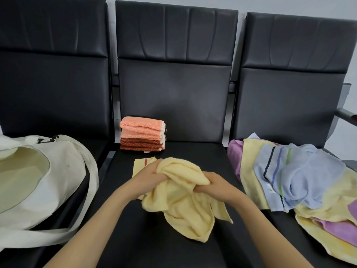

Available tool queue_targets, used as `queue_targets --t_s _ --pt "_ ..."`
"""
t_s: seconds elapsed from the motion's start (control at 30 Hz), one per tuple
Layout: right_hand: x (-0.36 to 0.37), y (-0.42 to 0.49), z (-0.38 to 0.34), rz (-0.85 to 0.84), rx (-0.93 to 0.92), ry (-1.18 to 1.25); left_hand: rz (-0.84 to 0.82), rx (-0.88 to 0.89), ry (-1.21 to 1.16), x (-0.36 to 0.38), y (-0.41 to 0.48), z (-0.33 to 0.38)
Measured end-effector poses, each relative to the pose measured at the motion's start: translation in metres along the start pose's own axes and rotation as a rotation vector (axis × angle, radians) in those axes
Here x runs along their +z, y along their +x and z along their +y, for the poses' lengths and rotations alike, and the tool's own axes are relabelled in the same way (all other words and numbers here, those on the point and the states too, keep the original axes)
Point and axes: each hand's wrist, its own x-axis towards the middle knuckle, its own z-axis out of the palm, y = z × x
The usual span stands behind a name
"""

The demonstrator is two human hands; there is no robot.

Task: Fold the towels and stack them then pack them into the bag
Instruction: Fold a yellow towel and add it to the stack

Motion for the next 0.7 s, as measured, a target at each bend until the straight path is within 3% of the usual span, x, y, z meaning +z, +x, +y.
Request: queue_targets --t_s 0.07,0.13,0.2,0.27,0.33,0.43,0.5,0.6,0.7 --pt "-0.005 -0.001 0.001 0.020 -0.006 0.129 -0.076 -0.048 0.045 -0.008 0.000 -0.001" --pt "-0.009 -0.003 0.002 0.057 -0.020 0.095 -0.245 -0.144 0.168 -0.013 -0.002 -0.003" --pt "-0.013 -0.004 0.004 0.085 -0.037 -0.001 -0.355 -0.256 0.477 -0.014 -0.002 -0.009" --pt "-0.017 -0.006 0.005 0.096 -0.040 -0.045 -0.336 -0.344 0.704 -0.015 0.000 -0.016" --pt "-0.023 -0.009 0.007 0.072 -0.017 -0.044 -0.329 -0.323 0.568 -0.016 0.002 -0.018" --pt "-0.027 -0.013 0.009 -0.049 0.033 0.058 -0.294 -0.233 0.024 -0.014 -0.002 -0.007" --pt "-0.020 -0.012 0.011 -0.145 0.079 0.021 -0.253 -0.191 -0.163 -0.011 -0.004 -0.001" --pt "0.003 -0.004 0.017 -0.243 0.119 -0.255 -0.237 -0.185 -0.214 -0.003 -0.005 0.003" --pt "0.005 0.002 0.014 -0.176 0.137 -0.239 -0.216 -0.188 -0.239 -0.004 -0.004 0.002"
